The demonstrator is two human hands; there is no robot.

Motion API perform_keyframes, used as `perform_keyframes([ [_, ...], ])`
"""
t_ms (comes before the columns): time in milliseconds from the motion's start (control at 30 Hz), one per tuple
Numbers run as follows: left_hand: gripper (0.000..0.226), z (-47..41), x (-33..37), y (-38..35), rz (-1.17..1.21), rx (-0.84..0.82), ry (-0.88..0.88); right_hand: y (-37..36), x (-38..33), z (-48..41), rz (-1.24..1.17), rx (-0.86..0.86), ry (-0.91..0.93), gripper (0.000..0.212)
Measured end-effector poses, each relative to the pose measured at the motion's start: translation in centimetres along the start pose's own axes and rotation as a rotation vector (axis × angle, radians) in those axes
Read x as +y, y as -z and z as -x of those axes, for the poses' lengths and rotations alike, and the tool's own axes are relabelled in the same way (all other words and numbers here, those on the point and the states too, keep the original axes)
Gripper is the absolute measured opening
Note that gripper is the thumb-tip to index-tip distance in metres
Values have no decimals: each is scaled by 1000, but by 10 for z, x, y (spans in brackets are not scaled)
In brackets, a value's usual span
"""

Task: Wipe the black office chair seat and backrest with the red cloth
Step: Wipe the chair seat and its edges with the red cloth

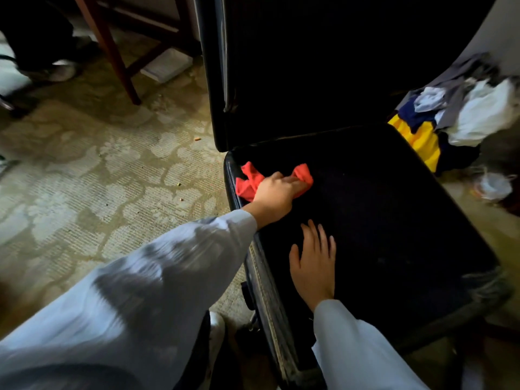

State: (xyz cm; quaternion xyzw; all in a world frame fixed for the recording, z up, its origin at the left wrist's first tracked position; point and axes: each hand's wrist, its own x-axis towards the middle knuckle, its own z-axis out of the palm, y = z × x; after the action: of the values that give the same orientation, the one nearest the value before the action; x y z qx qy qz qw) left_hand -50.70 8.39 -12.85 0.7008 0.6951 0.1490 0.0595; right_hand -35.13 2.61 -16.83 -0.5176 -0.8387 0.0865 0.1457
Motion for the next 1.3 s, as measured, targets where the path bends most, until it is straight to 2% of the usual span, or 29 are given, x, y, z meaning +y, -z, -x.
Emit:
perform_keyframes([
  [67, 52, 14, 7, 0, 41, -24, -128, 3, -1, 1, -213, 40, -60, 54],
  [167, 54, 33, 16, 2, 53, -131, -221, 11, -1, 6, -575, 152, -215, 46],
  [267, 45, 55, 26, 8, 62, -270, -312, 21, 1, 8, -720, 190, -316, 41],
  [367, 30, 79, 26, 19, 229, -311, -297, 28, 7, 6, -770, 88, -307, 34],
  [433, 28, 95, 22, 36, 513, -186, -209, 33, 11, 10, -758, -5, -277, 36],
  [533, 34, 114, 0, 54, 809, 122, 172, 37, 22, 25, -547, -41, -111, 36],
  [633, 31, 122, -33, 49, 733, 290, 513, 40, 33, 43, -314, -149, 1, 38],
  [700, 35, 121, -46, 38, 708, 277, 627, 45, 38, 53, -229, -197, 25, 41],
  [733, 38, 119, -44, 32, 705, 246, 651, 47, 39, 56, -196, -218, 27, 42],
  [833, 45, 118, -24, 14, 566, 185, 557, 54, 43, 61, -109, -341, 44, 53],
  [967, 51, 122, -10, 6, 459, 204, 581, 59, 48, 55, -91, -514, 52, 50],
  [1200, 47, 164, 36, -3, 512, 217, 619, 56, 44, 58, -133, -489, 3, 49],
  [1300, 44, 187, 58, -7, 560, 232, 585, 56, 45, 57, -153, -482, 1, 49],
])
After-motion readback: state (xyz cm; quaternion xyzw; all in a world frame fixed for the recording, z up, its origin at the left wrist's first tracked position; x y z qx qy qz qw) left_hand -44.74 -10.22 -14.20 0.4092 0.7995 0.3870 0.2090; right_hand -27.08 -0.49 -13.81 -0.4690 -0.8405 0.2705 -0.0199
